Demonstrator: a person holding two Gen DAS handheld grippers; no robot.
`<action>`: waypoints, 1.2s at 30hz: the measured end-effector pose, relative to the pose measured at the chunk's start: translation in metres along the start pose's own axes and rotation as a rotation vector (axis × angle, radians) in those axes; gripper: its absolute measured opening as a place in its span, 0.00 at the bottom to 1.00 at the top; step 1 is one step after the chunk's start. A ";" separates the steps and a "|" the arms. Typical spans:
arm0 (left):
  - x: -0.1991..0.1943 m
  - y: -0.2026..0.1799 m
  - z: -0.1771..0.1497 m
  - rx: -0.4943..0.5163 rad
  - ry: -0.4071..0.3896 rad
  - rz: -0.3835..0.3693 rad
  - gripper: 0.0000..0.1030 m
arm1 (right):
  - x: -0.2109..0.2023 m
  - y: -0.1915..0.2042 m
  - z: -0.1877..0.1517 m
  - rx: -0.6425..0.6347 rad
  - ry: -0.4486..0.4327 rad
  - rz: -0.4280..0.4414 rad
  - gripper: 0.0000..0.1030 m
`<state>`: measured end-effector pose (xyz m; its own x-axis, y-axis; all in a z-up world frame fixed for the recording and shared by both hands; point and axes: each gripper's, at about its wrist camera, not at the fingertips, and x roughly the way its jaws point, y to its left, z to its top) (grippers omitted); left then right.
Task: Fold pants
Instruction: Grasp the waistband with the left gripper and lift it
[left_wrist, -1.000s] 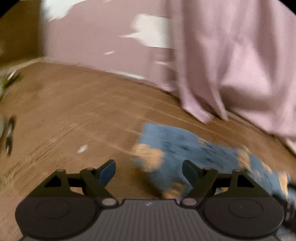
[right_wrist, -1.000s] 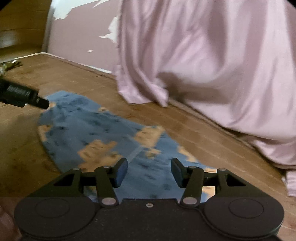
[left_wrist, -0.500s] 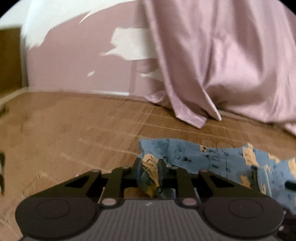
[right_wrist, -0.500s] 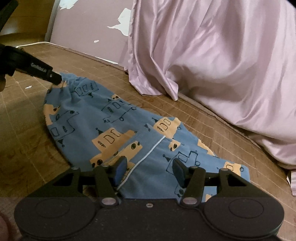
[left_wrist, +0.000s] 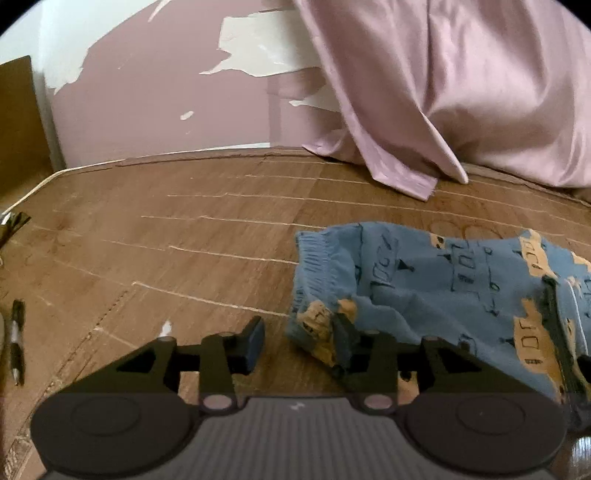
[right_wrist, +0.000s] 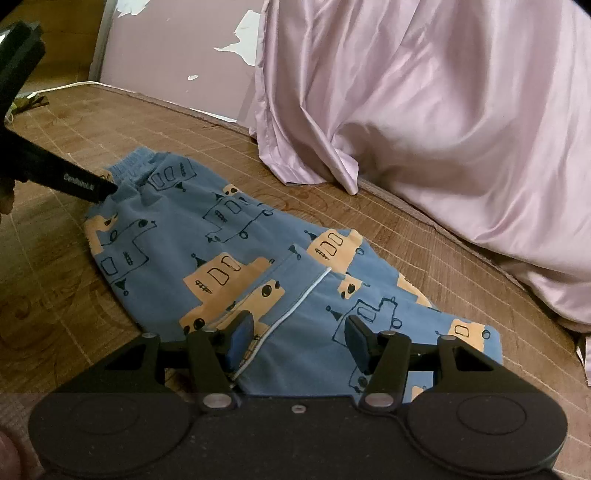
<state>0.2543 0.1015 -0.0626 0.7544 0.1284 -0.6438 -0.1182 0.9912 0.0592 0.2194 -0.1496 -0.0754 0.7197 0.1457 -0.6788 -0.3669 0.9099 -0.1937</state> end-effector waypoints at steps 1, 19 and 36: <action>0.001 0.002 0.000 -0.021 0.003 -0.011 0.44 | 0.000 0.000 0.000 0.002 -0.001 0.000 0.57; 0.021 0.062 0.014 -0.446 0.152 -0.240 0.15 | -0.003 -0.004 -0.004 0.085 -0.021 -0.014 0.61; 0.008 0.075 0.030 -0.559 0.128 -0.370 0.13 | 0.001 -0.017 -0.005 0.171 0.009 0.054 0.64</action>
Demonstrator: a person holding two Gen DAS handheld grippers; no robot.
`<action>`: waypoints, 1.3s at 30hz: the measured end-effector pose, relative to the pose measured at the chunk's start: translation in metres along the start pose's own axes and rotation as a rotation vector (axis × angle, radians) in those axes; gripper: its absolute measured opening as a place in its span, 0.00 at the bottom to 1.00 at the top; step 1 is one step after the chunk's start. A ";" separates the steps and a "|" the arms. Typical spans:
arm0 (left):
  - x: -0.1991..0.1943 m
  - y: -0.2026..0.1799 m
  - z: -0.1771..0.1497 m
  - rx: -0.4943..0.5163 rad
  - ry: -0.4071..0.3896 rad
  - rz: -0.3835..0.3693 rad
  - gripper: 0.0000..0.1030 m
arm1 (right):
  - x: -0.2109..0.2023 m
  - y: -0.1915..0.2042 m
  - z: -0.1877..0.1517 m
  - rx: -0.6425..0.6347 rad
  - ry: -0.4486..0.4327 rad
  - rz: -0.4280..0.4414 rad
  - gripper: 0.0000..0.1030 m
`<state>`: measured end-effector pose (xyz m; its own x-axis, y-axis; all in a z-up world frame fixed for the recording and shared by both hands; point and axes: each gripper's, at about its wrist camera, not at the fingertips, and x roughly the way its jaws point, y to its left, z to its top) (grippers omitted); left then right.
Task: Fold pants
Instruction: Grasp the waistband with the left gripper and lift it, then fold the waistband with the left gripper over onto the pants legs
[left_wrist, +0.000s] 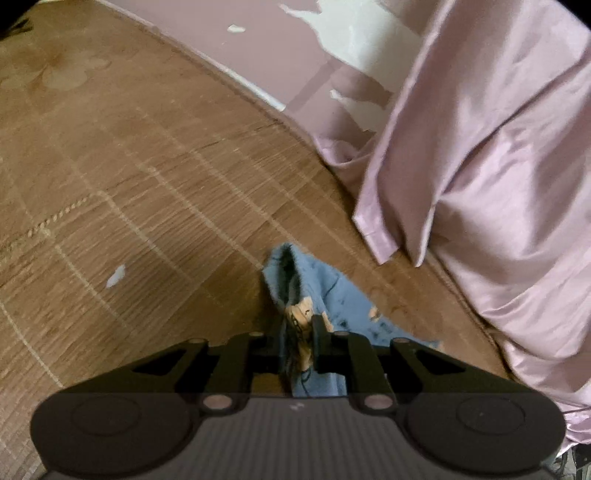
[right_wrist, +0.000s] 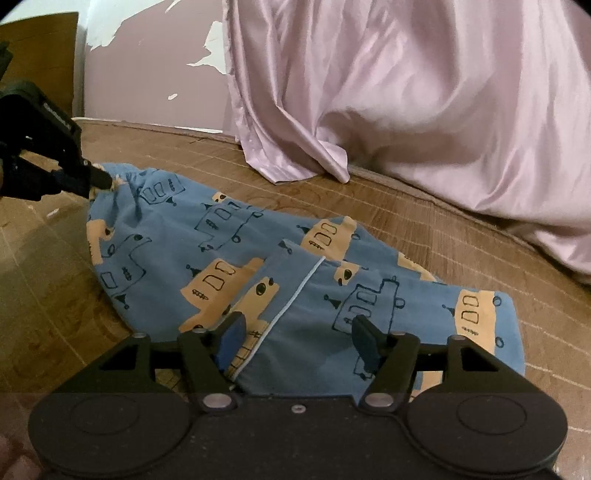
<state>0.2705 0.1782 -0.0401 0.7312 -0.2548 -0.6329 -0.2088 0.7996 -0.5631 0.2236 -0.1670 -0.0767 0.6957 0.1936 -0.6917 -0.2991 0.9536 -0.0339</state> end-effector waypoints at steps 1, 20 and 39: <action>-0.002 -0.005 0.001 0.018 -0.006 -0.007 0.13 | 0.000 -0.002 0.001 0.009 0.004 0.007 0.64; -0.009 -0.142 -0.027 0.472 -0.026 -0.130 0.13 | -0.051 -0.048 -0.002 0.079 -0.024 -0.056 0.65; 0.032 -0.292 -0.155 0.999 0.121 -0.270 0.13 | -0.101 -0.141 -0.073 0.045 -0.006 -0.417 0.67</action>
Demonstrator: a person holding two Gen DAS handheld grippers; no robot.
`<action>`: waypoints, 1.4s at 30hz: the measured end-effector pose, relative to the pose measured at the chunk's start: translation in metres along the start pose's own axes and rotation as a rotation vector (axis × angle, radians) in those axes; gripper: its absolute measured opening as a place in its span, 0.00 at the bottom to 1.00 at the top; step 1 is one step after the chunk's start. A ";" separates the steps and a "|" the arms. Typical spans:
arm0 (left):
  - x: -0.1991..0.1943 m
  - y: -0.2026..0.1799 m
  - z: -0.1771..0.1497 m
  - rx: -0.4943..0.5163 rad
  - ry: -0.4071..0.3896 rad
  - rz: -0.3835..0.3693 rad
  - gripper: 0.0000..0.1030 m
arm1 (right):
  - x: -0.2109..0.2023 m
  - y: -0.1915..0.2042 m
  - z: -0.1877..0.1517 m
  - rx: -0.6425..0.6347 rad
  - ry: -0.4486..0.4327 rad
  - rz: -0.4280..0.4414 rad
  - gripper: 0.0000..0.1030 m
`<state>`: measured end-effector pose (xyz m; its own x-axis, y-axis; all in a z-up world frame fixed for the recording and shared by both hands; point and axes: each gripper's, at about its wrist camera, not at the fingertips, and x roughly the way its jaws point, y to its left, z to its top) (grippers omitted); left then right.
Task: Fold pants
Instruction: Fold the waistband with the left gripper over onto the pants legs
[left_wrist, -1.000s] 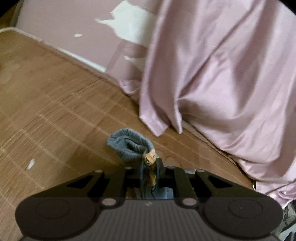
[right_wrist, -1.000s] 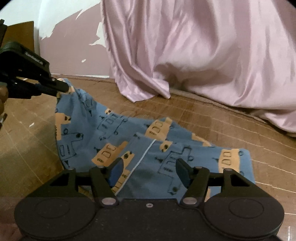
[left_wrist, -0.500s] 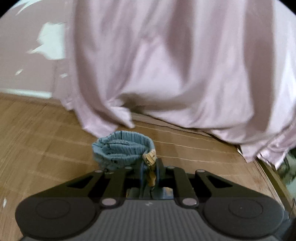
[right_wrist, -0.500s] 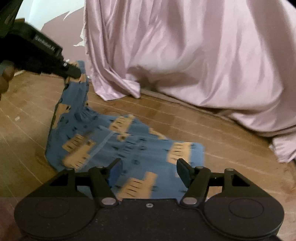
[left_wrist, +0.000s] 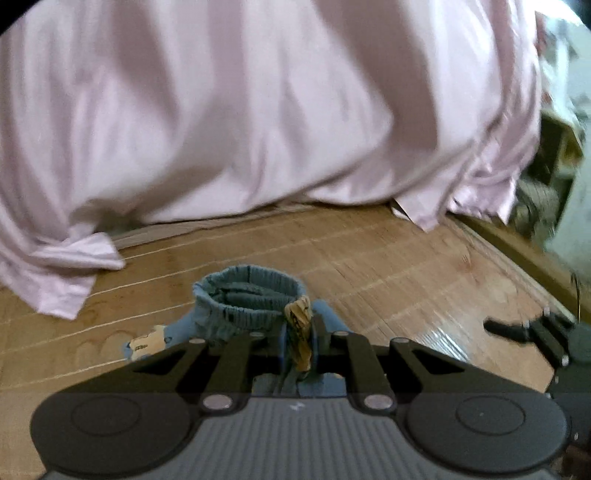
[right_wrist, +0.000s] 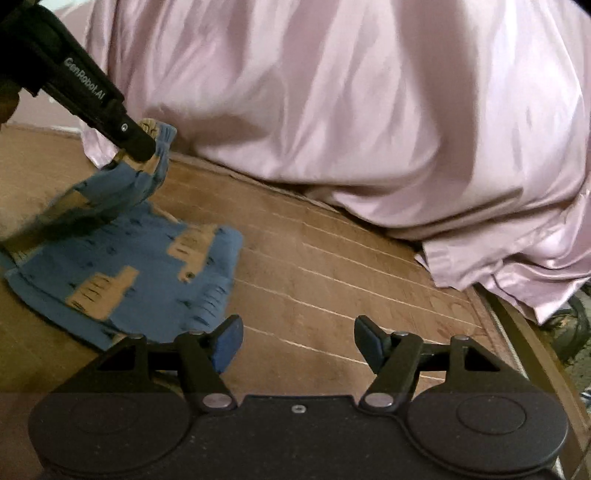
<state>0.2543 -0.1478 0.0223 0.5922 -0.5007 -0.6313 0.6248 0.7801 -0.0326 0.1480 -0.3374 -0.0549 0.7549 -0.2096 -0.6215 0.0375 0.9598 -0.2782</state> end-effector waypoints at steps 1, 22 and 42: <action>0.004 -0.005 -0.001 0.007 0.008 -0.014 0.13 | 0.002 -0.003 -0.001 0.007 0.008 -0.015 0.67; 0.000 -0.031 -0.066 0.158 0.055 -0.045 0.65 | 0.013 -0.037 -0.008 0.260 0.012 0.010 0.91; -0.031 0.034 -0.109 0.248 0.047 -0.044 0.76 | 0.038 0.034 0.031 0.250 0.123 0.291 0.20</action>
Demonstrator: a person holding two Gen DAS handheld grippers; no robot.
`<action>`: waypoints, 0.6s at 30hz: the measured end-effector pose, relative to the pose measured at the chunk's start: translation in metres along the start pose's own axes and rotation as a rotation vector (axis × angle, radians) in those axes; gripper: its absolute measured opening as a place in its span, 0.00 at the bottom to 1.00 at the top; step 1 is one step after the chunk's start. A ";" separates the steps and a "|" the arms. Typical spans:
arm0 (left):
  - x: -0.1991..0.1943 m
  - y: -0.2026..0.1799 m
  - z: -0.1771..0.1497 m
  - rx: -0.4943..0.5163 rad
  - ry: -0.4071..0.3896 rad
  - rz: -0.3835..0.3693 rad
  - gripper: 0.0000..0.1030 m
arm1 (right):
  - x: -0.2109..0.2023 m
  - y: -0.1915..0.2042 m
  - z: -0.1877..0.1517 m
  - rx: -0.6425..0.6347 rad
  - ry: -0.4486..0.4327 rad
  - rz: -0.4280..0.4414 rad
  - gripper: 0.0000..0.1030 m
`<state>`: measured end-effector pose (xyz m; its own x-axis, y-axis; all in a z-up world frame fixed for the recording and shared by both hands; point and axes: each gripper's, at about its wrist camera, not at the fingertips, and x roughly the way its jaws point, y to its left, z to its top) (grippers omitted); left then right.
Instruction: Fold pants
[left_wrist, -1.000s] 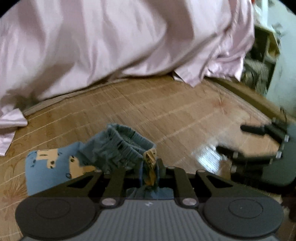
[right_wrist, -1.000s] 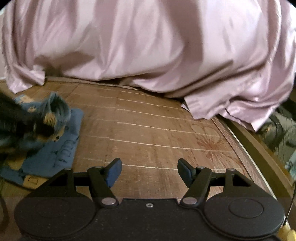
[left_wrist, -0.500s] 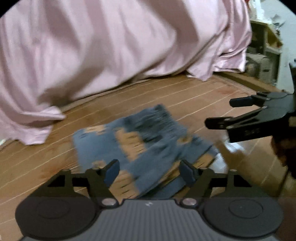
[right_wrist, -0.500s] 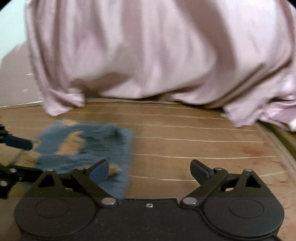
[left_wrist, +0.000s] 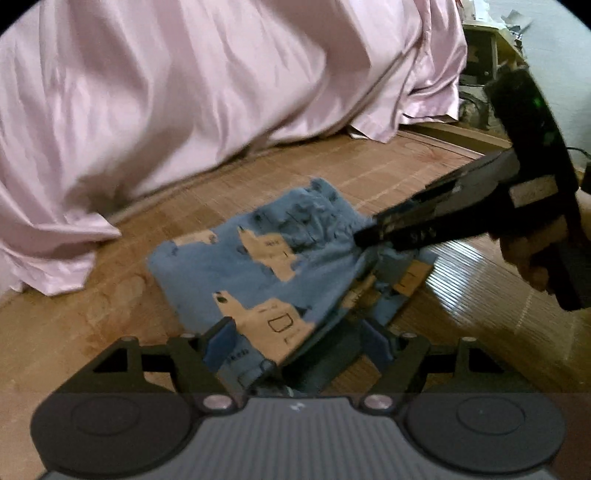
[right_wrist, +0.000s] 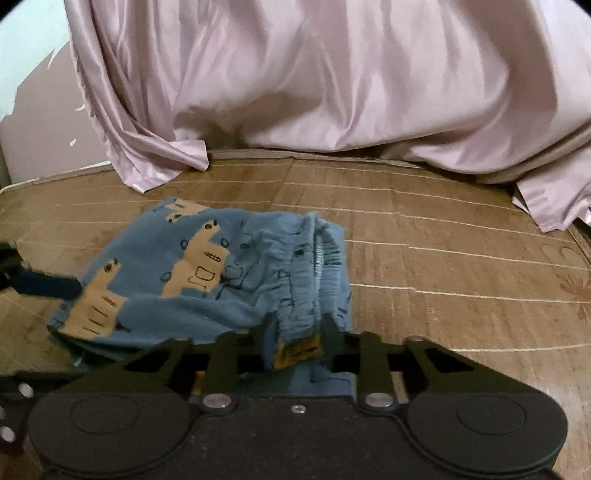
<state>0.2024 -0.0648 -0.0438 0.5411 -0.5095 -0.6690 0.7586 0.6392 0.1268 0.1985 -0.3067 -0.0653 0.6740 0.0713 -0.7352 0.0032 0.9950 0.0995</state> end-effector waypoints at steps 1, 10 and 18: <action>0.001 0.001 0.000 -0.004 0.007 -0.015 0.76 | -0.007 -0.003 0.002 0.026 0.004 0.002 0.20; 0.009 0.014 -0.004 0.006 0.101 -0.111 0.79 | -0.020 0.003 -0.019 -0.032 0.075 -0.081 0.45; -0.010 0.058 0.014 -0.304 -0.040 -0.128 0.81 | -0.029 0.006 0.018 -0.086 -0.150 0.154 0.29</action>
<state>0.2459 -0.0311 -0.0192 0.4668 -0.6151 -0.6354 0.6815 0.7081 -0.1848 0.1928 -0.3044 -0.0315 0.7642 0.2184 -0.6069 -0.1668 0.9758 0.1412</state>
